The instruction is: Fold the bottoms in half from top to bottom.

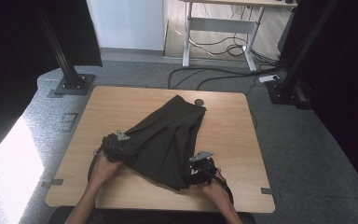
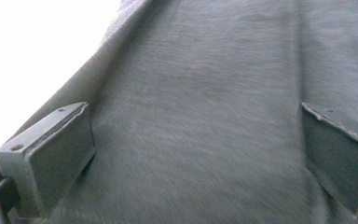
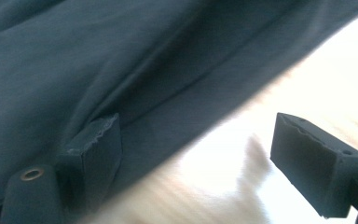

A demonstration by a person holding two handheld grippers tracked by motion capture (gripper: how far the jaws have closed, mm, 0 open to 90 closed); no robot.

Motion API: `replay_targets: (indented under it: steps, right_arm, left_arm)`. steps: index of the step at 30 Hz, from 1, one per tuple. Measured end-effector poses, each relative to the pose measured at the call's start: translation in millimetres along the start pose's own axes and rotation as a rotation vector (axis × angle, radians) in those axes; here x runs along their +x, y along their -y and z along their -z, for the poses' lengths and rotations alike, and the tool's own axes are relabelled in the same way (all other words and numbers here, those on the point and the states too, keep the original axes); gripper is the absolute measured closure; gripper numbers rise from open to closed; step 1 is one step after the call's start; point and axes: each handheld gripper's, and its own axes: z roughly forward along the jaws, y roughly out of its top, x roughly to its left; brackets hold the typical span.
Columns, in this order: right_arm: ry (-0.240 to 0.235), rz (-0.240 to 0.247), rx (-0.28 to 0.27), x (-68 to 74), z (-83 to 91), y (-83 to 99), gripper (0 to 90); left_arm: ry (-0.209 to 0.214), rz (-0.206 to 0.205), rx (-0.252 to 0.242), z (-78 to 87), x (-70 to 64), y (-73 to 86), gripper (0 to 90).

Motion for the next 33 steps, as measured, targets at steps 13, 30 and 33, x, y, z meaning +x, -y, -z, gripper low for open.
replay_targets:
  steps: [13, 30, 33]
  right_arm:
    - [0.035, -0.079, -0.053, -44.9, 6.9, -24.7, 15.4]
    - [-0.022, -0.096, -0.076, -61.7, -18.7, -84.7, 15.4]
    - [-0.025, -0.097, -0.079, -63.5, -23.3, -97.2, 15.1]
  left_arm:
    - [0.024, -0.049, -0.008, 1.7, -35.2, 11.4, 0.0]
    - [-0.003, 0.023, 0.004, -5.7, -6.8, 24.2, 0.0]
    - [-0.006, 0.045, 0.005, -5.7, 2.9, 26.1, 0.0]
